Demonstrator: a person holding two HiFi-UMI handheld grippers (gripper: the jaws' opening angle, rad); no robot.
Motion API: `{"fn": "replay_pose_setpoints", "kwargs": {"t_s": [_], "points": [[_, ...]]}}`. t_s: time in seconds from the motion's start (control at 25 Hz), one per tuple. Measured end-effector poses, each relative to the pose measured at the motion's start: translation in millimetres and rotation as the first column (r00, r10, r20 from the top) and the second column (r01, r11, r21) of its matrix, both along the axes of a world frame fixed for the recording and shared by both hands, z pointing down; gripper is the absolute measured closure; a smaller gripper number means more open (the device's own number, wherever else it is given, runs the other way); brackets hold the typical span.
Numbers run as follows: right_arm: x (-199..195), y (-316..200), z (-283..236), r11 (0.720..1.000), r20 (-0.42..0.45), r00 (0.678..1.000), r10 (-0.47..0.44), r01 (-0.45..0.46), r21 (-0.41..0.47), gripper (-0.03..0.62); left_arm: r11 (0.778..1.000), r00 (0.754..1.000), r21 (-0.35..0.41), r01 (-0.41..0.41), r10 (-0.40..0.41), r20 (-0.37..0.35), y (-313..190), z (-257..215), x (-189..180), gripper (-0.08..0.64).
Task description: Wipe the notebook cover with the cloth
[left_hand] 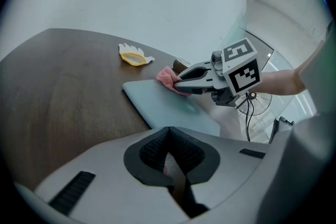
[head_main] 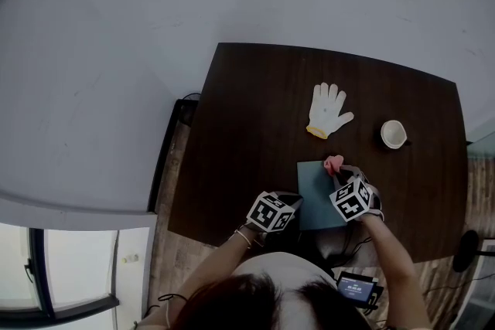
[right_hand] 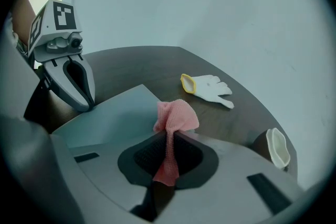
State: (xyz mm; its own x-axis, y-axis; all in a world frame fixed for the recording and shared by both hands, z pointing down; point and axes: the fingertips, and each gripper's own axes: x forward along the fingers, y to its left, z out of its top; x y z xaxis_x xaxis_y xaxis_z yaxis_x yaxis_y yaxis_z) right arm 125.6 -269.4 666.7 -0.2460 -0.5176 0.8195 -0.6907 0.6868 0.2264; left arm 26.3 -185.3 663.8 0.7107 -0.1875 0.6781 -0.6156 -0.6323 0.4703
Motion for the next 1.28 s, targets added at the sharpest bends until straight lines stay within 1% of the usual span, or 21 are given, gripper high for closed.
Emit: {"fn": "replay_pose_setpoints", "kwargs": {"t_s": [0.2,0.32,0.4,0.52,0.76,0.88,1.04,1.28], "points": [[14,-1,0,0.998,0.011,0.998,0.056,-0.056,-0.008,0.555,1.000,1.000,0.004,0.000,0.000,0.003,0,0,1,0.541],[29,0,3,0.996,-0.015,0.996,0.093,-0.093,-0.001,0.555,1.000,1.000,0.007,0.000,0.000,0.006,1,0,1,0.541],[40,2,5,0.991,-0.024,0.991,0.132,-0.133,-0.014,0.555,1.000,1.000,0.007,0.001,-0.001,0.004,1,0,1,0.541],[48,8,3,0.980,0.027,0.980,0.199,-0.199,-0.026,0.555,1.000,1.000,0.011,0.009,-0.009,0.004,2,0,1,0.541],[47,13,-22,0.964,0.087,0.966,0.246,-0.252,0.080,0.555,1.000,1.000,0.023,0.012,-0.012,0.000,3,-1,0,0.541],[35,16,-39,0.963,0.122,0.967,0.223,-0.238,0.125,0.555,0.999,1.000,0.019,0.027,-0.027,-0.003,4,-1,-1,0.541],[9,21,-57,0.973,0.153,0.977,0.147,-0.170,0.155,0.554,0.998,0.998,0.019,0.054,-0.053,-0.023,4,-7,-2,0.541],[-41,41,-58,0.992,0.204,0.978,0.039,-0.063,0.110,0.554,0.997,0.997,0.030,0.067,-0.066,-0.035,7,-11,-6,0.541]]}}
